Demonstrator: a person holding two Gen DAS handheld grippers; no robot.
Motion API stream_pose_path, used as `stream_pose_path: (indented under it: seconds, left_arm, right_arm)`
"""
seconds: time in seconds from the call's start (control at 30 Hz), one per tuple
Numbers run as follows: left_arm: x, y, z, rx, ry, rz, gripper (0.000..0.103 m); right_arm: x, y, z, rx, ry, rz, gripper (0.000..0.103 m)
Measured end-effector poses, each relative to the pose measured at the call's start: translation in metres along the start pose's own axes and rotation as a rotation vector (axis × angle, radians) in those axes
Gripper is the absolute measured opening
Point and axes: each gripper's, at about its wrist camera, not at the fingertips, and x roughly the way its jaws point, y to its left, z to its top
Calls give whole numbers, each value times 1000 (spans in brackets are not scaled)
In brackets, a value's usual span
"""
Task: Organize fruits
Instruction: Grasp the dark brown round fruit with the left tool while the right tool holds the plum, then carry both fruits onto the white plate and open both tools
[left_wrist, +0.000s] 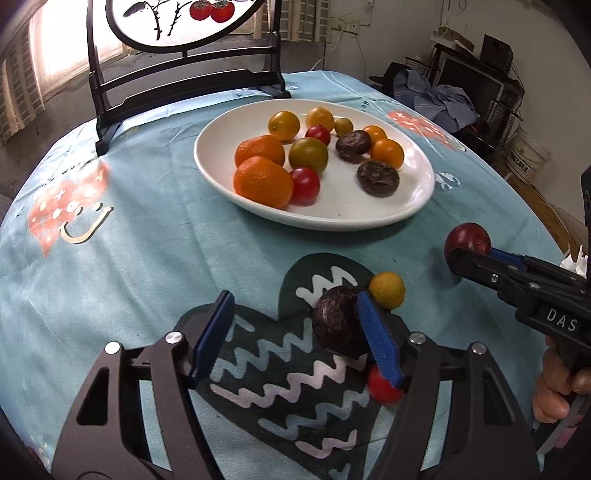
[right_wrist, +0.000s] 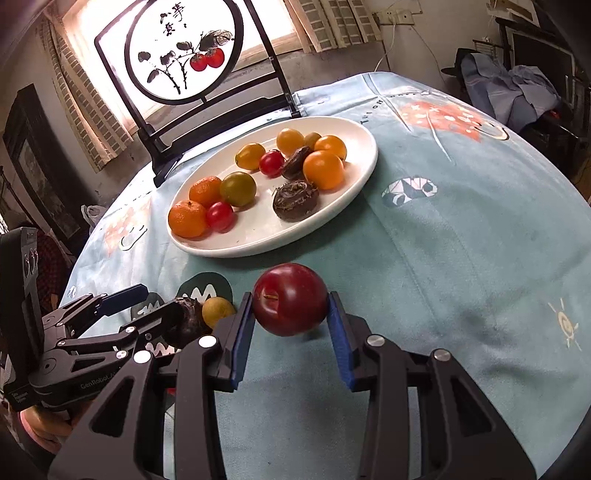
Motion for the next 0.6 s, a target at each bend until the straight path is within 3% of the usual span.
stream_pose_path:
  seconds: [0.3, 0.4, 0.6]
  left_arm:
    - [2, -15, -4, 78, 49, -101, 60]
    - [10, -22, -7, 102, 73, -103, 58]
    - [13, -17, -6, 69, 68, -127, 47]
  right_arm:
    - [2, -1, 0, 9, 16, -1, 39]
    - [2, -1, 0, 8, 19, -4, 39]
    - [2, -1, 0, 6, 22, -5, 39]
